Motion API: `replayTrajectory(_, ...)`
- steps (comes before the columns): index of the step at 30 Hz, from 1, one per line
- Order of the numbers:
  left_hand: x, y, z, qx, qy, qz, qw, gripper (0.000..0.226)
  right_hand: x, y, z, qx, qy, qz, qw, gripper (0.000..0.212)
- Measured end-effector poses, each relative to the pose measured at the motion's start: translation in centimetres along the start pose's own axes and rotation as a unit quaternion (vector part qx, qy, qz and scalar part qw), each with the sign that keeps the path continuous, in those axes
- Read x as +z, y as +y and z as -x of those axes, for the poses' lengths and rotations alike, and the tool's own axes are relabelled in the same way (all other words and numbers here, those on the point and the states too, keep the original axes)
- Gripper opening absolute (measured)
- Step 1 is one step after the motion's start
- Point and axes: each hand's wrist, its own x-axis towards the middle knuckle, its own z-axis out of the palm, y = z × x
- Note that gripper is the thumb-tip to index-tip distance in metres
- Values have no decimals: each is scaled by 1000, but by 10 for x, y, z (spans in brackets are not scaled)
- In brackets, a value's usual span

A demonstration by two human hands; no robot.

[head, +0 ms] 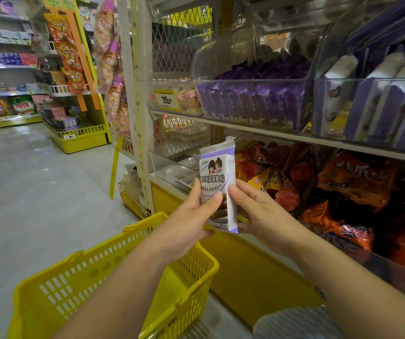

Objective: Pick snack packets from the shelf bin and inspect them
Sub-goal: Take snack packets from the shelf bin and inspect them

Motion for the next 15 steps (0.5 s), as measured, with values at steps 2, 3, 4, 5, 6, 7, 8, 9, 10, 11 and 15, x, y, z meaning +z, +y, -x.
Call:
replayTrajectory(2, -2, 0, 0, 3, -28, 15, 999, 89, -1, -1, 0, 1, -4, -8, 1000, 36)
replayTrajectory(3, -3, -1, 0, 4, -33, 10, 999, 97, -2, -1, -1, 1, -6, -12, 1000, 37)
replayTrajectory(4, -4, -2, -1, 8, -38, 4, 999, 104, -2, -1, -1, 0, -7, -14, 1000, 39)
replayTrajectory(5, -6, -4, -1, 15, -45, 1, 999, 107, -3, -1, 0, -5, -8, -15, 1000, 41)
replayTrajectory(6, -7, -5, -2, 23, -52, 2, 998, 104, -3, -2, 0, -13, -10, -10, 1000, 43)
replayTrajectory(7, -9, -7, -2, 29, -58, 8, 998, 96, -4, -2, 1, -22, -8, 2, 1000, 44)
replayTrajectory(8, -10, -8, -2, 36, -62, 15, 997, 85, -4, -2, 2, -29, -1, 21, 999, 43)
replayTrajectory(9, -10, -10, -2, 42, -65, 21, 997, 73, -5, -2, 2, -34, 8, 41, 999, 42)
replayTrajectory(10, -11, -11, -2, 45, -67, 28, 996, 64, -6, -2, 2, -38, 18, 57, 997, 41)
replayTrajectory(11, -12, -13, -2, 45, -71, 36, 996, 58, -6, -2, 1, -39, 27, 67, 997, 41)
replayTrajectory(15, -16, -15, -3, 50, -74, 51, 995, 51, -8, -2, 0, -32, 76, 105, 991, 47)
